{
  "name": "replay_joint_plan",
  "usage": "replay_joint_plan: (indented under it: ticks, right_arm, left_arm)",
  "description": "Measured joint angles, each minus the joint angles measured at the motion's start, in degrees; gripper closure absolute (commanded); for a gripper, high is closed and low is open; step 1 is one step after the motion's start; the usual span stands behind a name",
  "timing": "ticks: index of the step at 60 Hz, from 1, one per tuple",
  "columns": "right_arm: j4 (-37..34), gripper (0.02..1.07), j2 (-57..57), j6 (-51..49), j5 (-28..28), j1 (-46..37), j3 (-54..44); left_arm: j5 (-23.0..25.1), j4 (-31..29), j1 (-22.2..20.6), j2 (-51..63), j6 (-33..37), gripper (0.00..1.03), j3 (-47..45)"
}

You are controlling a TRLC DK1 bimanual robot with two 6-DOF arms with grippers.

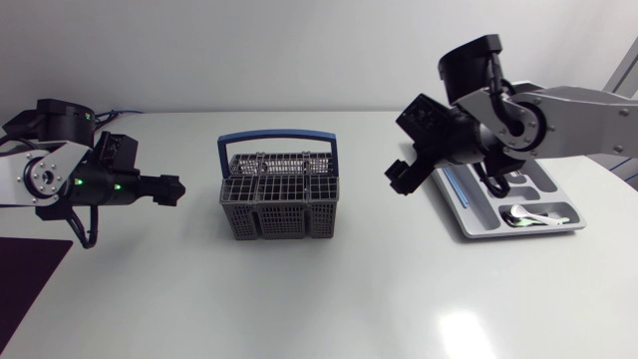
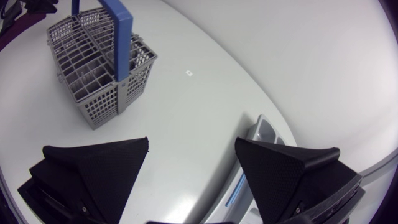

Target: Unload the cutlery basket into the drawer organizer.

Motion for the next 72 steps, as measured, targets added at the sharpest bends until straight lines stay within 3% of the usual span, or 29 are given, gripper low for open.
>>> replay_joint_plan:
  ticks: [20, 57, 66, 72]
  right_arm:
    - [4.59, 0.07, -10.58, 4.52, 2.54, -8.98, -7.28]
    - [12.55, 0.07, -27.76, 9.18, 5.57, -15.37, -21.31]
    - [20.50, 0.07, -33.24, 9.20, 5.57, -16.65, -27.82]
    - [21.73, 0.07, -37.33, 9.33, 6.23, -17.03, -31.12]
  left_arm:
    - [-0.07, -2.56, 0.44, -10.01, 1.20, 0.04, -3.85]
    - [-1.88, -6.75, -1.29, -22.88, 1.25, 0.04, -8.61]
    - [-2.82, -7.52, -2.60, -27.45, 1.42, 0.04, -10.49]
    - [-3.67, -7.69, -3.34, -29.97, 1.57, 0.04, -11.87]
